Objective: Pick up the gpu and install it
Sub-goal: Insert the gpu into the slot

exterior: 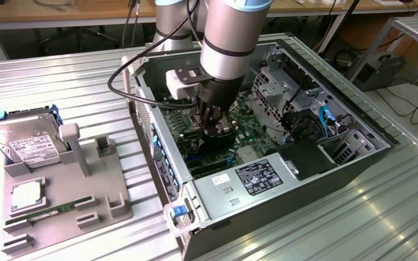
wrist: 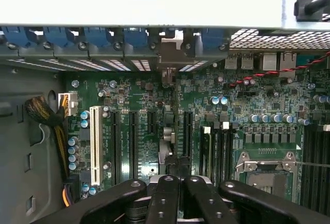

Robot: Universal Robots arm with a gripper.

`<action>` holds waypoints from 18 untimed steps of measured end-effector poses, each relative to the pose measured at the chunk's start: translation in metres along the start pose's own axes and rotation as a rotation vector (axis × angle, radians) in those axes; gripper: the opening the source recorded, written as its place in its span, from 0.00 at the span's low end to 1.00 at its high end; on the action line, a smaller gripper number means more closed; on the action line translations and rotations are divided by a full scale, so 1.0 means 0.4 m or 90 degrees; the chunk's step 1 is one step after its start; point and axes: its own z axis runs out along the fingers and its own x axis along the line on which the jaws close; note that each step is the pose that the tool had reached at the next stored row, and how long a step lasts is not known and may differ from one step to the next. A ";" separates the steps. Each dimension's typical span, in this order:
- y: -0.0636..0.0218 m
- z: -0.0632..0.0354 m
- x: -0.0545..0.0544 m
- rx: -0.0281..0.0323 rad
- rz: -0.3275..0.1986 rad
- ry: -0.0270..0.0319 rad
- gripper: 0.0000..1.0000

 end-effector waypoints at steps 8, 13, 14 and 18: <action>0.004 0.003 0.003 0.0000 0.000 0.0000 0.11; 0.008 0.006 0.003 0.0000 0.000 0.0000 0.11; 0.008 0.006 0.003 0.0000 0.000 0.0001 0.11; 0.008 0.014 0.004 -0.0003 0.000 0.0007 0.11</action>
